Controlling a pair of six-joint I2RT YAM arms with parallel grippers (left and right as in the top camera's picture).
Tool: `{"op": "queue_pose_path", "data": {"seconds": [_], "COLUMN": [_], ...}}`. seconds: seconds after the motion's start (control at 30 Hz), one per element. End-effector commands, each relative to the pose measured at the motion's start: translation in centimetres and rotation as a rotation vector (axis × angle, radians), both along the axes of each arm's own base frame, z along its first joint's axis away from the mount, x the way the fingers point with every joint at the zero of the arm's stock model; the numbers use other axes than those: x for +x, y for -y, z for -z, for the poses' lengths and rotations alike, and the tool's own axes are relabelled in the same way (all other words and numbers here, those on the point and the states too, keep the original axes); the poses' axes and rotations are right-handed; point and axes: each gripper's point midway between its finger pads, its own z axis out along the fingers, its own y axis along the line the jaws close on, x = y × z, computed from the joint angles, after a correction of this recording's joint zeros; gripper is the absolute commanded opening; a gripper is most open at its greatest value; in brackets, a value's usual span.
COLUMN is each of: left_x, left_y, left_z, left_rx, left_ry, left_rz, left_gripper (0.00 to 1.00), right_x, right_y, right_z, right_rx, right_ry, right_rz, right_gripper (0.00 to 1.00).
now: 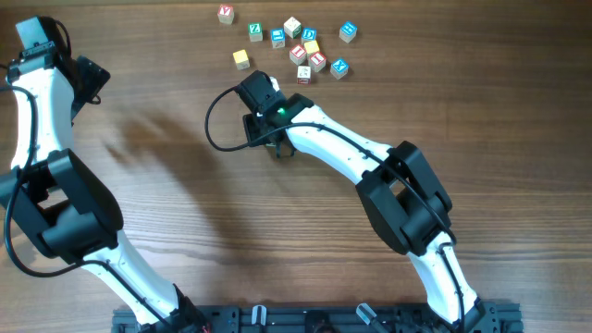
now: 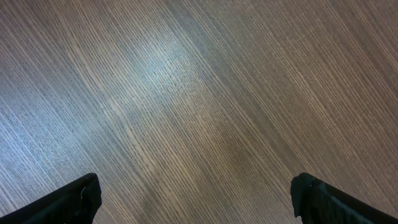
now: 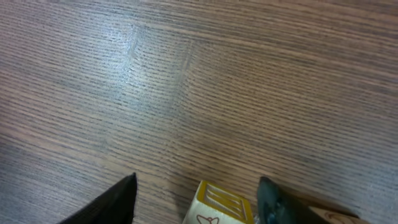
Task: Form a circle
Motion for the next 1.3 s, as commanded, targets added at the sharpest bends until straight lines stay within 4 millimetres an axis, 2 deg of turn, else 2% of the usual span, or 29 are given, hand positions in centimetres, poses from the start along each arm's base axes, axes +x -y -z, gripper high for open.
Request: {"op": "queue_pose_path", "data": {"seconds": [0.0, 0.07, 0.2, 0.3, 0.5, 0.6, 0.73, 0.77, 0.87, 1.0, 1.07, 1.17, 1.27], "left_x": [0.1, 0.1, 0.1, 0.1, 0.1, 0.1, 0.1, 0.1, 0.1, 0.1, 0.1, 0.1, 0.1], "left_y": [-0.3, -0.3, -0.3, -0.3, -0.3, -0.3, -0.3, -0.3, -0.3, -0.3, -0.3, -0.3, -0.3], "left_z": [-1.0, -1.0, -1.0, -1.0, -1.0, -1.0, -1.0, -1.0, -1.0, -1.0, -1.0, -1.0, -1.0], "left_rx": [0.013, 0.013, 0.013, 0.013, 0.013, 0.013, 0.013, 0.013, 0.012, 0.012, 0.013, 0.013, 0.013], "left_ry": [0.018, 0.018, 0.017, 0.018, 0.018, 0.018, 0.018, 0.018, 0.017, 0.017, 0.018, 0.017, 0.017], "left_rz": [0.002, 0.002, 0.002, 0.002, 0.002, 0.002, 0.002, 0.002, 0.002, 0.002, 0.002, 0.002, 0.002], "left_gripper": [1.0, 1.0, 1.0, 1.0, 1.0, 1.0, 1.0, 1.0, 1.0, 1.0, 1.0, 1.0, 1.0], "right_x": [-0.6, -1.2, -1.9, -2.1, -3.0, -2.9, -3.0, -2.9, -2.9, -2.9, -2.8, -2.5, -1.7], "right_y": [0.1, -0.2, 0.4, 0.6, -0.1, -0.1, -0.1, -0.1, -0.1, -0.2, -0.2, 0.1, 0.4], "right_z": [1.5, 1.6, 2.0, 2.1, 2.2, 2.2, 2.2, 2.2, 2.2, 2.1, 2.1, 2.1, 2.0], "right_rx": [-0.022, -0.007, -0.018, -0.023, 0.026, 0.028, 0.027, 0.029, 0.029, 0.031, 0.016, -0.035, -0.09], "right_ry": [-0.028, -0.058, -0.096, -0.109, -0.166, -0.162, -0.165, -0.166, -0.165, -0.161, -0.145, -0.104, -0.043], "right_rz": [-0.017, -0.029, 0.004, 0.019, 0.026, 0.026, 0.031, 0.035, 0.033, 0.031, -0.019, -0.121, -0.189], "right_gripper": [0.5, 0.5, 0.68, 0.7, 0.62, 0.55, 0.53, 0.51, 0.35, 0.34, 0.36, 0.43, 0.42]}}
